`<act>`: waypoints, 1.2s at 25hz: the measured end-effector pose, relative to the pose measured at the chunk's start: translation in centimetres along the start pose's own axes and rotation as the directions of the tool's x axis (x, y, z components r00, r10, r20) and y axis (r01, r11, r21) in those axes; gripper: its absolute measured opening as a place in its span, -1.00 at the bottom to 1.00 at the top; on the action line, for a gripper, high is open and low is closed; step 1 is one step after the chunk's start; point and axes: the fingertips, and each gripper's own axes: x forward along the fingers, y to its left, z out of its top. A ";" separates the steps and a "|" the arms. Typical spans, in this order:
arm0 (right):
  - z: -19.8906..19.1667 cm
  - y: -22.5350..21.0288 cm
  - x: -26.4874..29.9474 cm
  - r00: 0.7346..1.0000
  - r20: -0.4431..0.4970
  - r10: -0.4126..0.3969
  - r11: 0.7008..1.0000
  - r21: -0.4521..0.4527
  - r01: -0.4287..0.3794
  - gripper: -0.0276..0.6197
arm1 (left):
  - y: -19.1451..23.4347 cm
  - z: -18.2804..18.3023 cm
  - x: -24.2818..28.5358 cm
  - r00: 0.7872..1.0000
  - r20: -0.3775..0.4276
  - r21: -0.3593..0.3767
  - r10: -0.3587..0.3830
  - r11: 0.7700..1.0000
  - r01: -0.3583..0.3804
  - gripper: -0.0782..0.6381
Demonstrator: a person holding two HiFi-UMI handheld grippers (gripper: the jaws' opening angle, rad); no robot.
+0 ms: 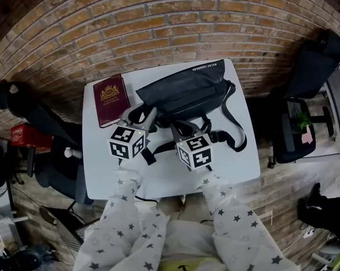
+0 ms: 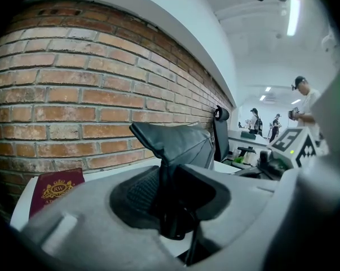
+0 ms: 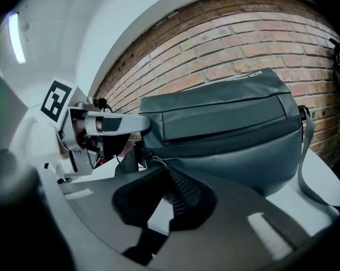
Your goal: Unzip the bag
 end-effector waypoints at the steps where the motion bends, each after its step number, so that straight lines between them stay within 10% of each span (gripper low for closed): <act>1: 0.0 -0.1 0.0 1.000 -0.003 0.002 1.000 -0.008 -0.002 -0.86 | 0.0 0.0 0.0 1.000 0.002 -0.002 0.005 1.000 -0.005 -0.48; 30: 1.9 -8.4 -3.8 0.993 0.003 -0.117 0.993 -0.005 0.117 -0.86 | 0.2 -0.2 -0.1 0.995 0.009 -0.045 0.104 0.994 -0.104 -0.48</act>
